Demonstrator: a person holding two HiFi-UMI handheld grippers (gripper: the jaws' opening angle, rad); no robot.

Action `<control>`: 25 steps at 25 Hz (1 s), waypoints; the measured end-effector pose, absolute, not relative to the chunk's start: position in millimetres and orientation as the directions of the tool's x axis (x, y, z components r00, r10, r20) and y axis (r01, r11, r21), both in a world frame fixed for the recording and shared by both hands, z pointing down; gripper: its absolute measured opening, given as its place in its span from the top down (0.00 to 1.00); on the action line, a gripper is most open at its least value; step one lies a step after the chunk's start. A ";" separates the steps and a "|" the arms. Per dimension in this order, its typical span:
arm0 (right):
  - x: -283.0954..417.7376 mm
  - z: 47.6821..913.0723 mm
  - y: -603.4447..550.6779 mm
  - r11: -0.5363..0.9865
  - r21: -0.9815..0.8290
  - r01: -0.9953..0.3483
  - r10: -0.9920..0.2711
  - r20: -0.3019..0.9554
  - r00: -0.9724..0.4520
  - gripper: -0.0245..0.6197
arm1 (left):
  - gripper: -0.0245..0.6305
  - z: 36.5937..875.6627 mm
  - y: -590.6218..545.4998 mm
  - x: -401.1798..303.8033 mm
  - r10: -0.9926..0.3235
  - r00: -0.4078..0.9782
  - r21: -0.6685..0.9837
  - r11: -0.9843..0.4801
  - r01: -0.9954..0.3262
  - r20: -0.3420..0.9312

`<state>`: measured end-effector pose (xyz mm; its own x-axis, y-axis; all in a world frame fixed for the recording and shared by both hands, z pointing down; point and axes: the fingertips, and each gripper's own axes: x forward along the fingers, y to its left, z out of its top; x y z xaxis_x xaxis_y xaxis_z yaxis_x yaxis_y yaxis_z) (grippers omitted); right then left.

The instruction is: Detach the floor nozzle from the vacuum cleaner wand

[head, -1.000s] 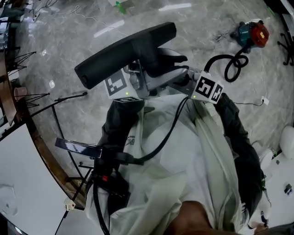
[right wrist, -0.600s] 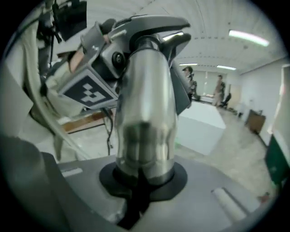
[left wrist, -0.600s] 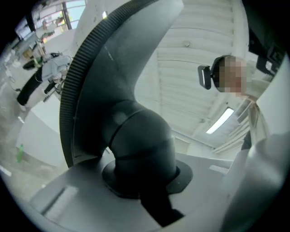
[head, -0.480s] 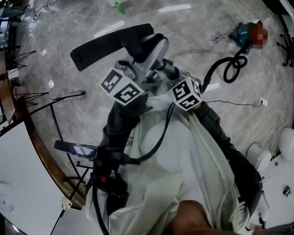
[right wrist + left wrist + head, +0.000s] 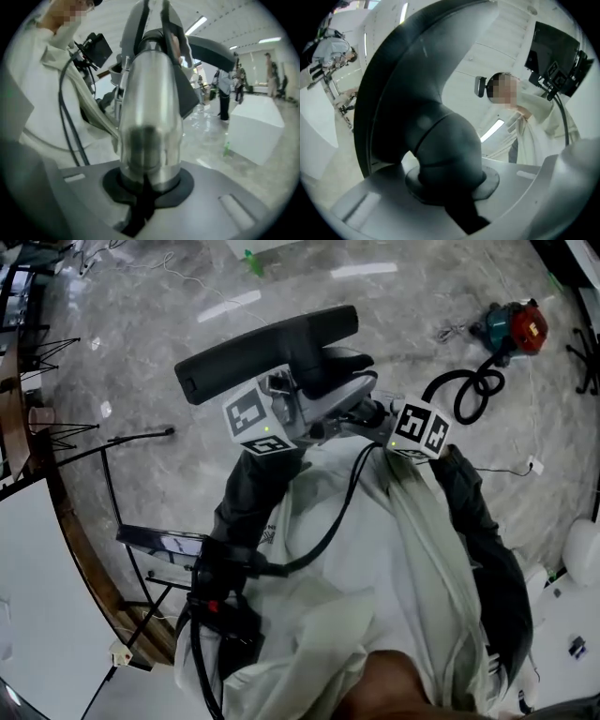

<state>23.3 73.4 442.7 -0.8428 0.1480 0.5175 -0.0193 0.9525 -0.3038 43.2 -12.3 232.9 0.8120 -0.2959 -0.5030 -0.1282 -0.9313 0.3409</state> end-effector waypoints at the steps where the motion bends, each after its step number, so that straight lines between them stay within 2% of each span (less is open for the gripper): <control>1: 21.6 445.6 63.7 0.961 -0.250 -0.114 0.043 0.548 -0.835 0.90 | 0.86 236.7 -18.9 41.3 -0.350 0.807 0.371 -0.912 -0.177 -0.476; 4: 22.2 452.0 32.5 0.914 -0.030 -0.404 -0.303 0.611 -0.732 0.90 | 0.86 247.3 -38.1 32.0 -0.533 0.765 0.462 -0.815 -0.349 -0.362; 5: 23.9 452.9 25.6 0.886 0.027 -0.463 -0.380 0.617 -0.689 0.90 | 0.86 250.4 -43.0 28.8 -0.582 0.745 0.486 -0.779 -0.397 -0.326; 7: 24.0 451.6 19.5 0.861 0.072 -0.503 -0.437 0.610 -0.661 0.90 | 0.86 250.0 -46.0 27.4 -0.604 0.735 0.491 -0.762 -0.422 -0.307; 10: 20.3 445.5 29.7 0.921 0.027 -0.390 -0.331 0.581 -0.743 0.90 | 0.85 234.6 -28.0 38.7 -0.464 0.796 0.389 -0.866 -0.315 -0.388; 14: 19.4 435.8 70.0 0.985 -0.168 -0.026 0.066 0.519 -0.852 0.90 | 0.85 216.4 16.5 52.4 -0.138 0.844 0.222 -0.975 -0.023 -0.519; 15: 20.1 433.6 75.7 0.974 -0.222 0.042 0.151 0.505 -0.850 0.90 | 0.85 214.7 18.3 51.5 -0.099 0.838 0.209 -0.978 0.018 -0.537; 17: 21.9 435.3 72.2 0.956 -0.285 0.074 0.215 0.506 -0.835 0.90 | 0.85 219.9 1.7 45.3 -0.159 0.824 0.252 -0.967 -0.021 -0.543; 20: 19.5 447.5 50.7 0.969 -0.240 -0.056 0.088 0.553 -0.829 0.90 | 0.86 236.8 -29.8 35.2 -0.366 0.794 0.357 -0.912 -0.203 -0.484; 22: 15.6 452.6 35.1 0.965 -0.137 -0.223 -0.104 0.580 -0.808 0.90 | 0.86 243.9 -39.6 30.9 -0.460 0.778 0.398 -0.869 -0.295 -0.428; 25: 12.3 460.6 12.5 0.884 0.015 -0.468 -0.382 0.600 -0.703 0.90 | 0.86 257.1 -56.9 21.1 -0.593 0.742 0.470 -0.775 -0.423 -0.312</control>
<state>12.3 12.5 460.6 -0.7027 -0.3822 0.6001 -0.4681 0.8835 0.0146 21.1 -56.9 257.1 0.7419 -0.5934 -0.3121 -0.4226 -0.7752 0.4696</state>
